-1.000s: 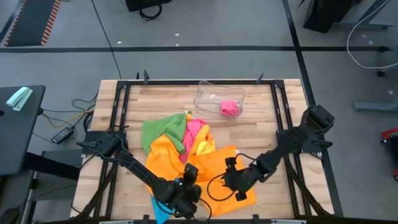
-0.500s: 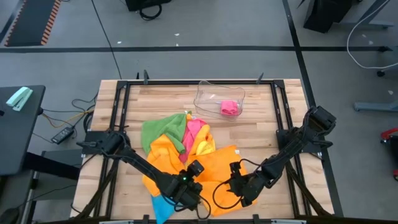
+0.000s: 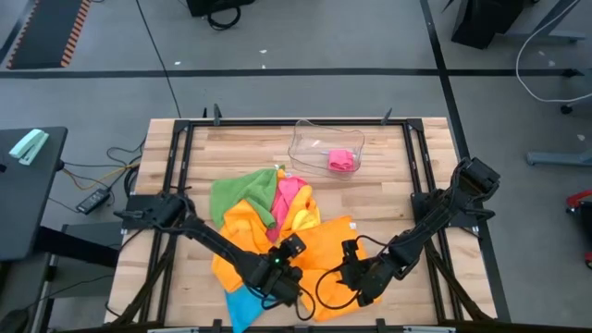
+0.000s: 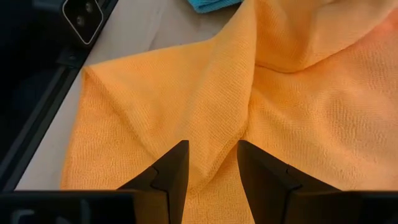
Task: Fold microfiber towels
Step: Fold the right orange microfiber cloth
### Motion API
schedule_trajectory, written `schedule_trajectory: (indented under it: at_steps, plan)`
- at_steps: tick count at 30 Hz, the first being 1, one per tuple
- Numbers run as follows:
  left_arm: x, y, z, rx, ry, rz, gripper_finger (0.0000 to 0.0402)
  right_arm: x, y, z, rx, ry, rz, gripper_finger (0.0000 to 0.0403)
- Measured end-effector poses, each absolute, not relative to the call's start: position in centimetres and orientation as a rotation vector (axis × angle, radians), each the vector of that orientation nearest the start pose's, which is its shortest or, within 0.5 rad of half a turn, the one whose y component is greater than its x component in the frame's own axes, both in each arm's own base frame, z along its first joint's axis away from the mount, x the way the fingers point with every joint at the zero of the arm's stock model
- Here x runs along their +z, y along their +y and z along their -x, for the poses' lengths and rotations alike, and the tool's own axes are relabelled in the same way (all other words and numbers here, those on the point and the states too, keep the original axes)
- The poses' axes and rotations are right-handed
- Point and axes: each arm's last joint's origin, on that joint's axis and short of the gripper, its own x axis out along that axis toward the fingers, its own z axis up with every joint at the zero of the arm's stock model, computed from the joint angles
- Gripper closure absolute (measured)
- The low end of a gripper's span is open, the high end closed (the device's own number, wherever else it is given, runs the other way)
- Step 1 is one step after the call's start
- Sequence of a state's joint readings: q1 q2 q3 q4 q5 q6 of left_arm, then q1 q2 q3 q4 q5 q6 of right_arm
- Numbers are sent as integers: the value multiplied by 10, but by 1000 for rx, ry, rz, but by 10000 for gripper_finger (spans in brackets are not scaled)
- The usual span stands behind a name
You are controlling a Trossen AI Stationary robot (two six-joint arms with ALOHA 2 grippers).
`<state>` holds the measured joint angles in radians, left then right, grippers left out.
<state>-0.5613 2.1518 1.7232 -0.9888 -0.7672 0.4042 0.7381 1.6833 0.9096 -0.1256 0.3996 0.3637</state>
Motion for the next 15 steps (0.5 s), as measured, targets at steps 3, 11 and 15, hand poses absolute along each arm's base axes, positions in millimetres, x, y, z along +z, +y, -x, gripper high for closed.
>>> schedule_trajectory:
  at_steps: [3, 11, 15]
  plan:
    - [179, -208, -376, -80, 1196, -1262, 242, 164, 211, -248, 172, 796, 142, 258]
    - [162, -217, -383, -98, 1157, -1290, 242, 164, 214, -246, 171, 792, 146, 258]
    - [170, -222, -380, -56, 1111, -1292, 245, 164, 213, -246, 162, 790, 137, 258]
